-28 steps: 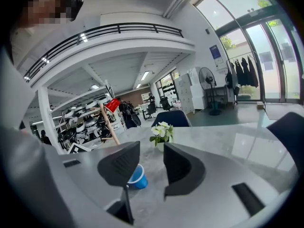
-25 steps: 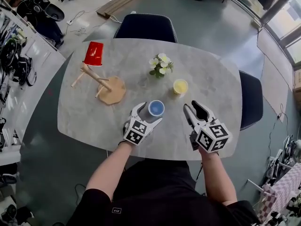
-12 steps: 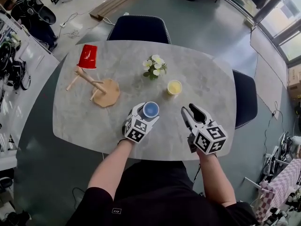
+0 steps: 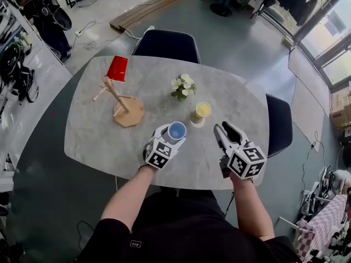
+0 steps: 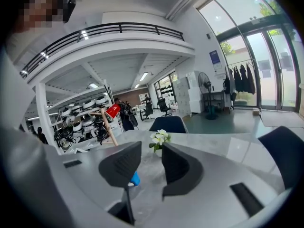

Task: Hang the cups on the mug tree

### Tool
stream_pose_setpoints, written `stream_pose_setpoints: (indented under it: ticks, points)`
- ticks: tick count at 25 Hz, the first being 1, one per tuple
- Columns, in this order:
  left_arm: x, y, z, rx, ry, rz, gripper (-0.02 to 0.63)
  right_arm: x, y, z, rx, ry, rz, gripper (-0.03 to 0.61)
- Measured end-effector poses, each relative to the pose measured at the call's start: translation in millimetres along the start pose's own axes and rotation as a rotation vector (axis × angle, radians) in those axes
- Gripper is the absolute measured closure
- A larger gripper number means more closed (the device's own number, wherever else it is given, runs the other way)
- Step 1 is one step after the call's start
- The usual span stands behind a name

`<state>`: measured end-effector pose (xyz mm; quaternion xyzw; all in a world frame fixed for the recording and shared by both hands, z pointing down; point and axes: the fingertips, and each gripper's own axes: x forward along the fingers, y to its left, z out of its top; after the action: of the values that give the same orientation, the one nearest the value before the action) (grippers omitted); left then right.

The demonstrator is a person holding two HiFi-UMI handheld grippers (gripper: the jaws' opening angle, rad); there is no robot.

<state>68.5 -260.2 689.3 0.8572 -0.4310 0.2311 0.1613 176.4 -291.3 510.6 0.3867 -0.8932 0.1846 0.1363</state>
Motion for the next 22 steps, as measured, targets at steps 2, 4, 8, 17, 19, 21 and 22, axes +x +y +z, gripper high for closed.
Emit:
stream_pose_setpoints:
  ticks: [2, 4, 8, 17, 19, 21, 22]
  points:
    - [-11, 2, 6, 0.002, -0.009, 0.009, 0.306, -1, 4, 10, -0.016, -0.014, 0.009, 0.437]
    - [-22, 5, 10, 0.009, -0.010, 0.028, 0.307, -1, 5, 20, -0.030, -0.031, 0.020, 0.437]
    - [-46, 12, 18, -0.009, -0.015, 0.097, 0.307, -1, 2, 31, -0.030, -0.052, 0.047, 0.440]
    - [-93, 29, 32, -0.059, -0.012, 0.267, 0.307, 22, 21, 42, -0.051, -0.062, 0.209, 0.445]
    - [-106, 34, 40, -0.074, -0.029, 0.317, 0.307, 24, 27, 42, -0.051, -0.062, 0.251, 0.446]
    - [-119, 40, 43, -0.094, -0.046, 0.367, 0.307, 27, 32, 42, -0.056, -0.059, 0.285, 0.446]
    - [-125, 42, 43, -0.104, -0.046, 0.386, 0.307, 29, 34, 41, -0.058, -0.055, 0.297, 0.446]
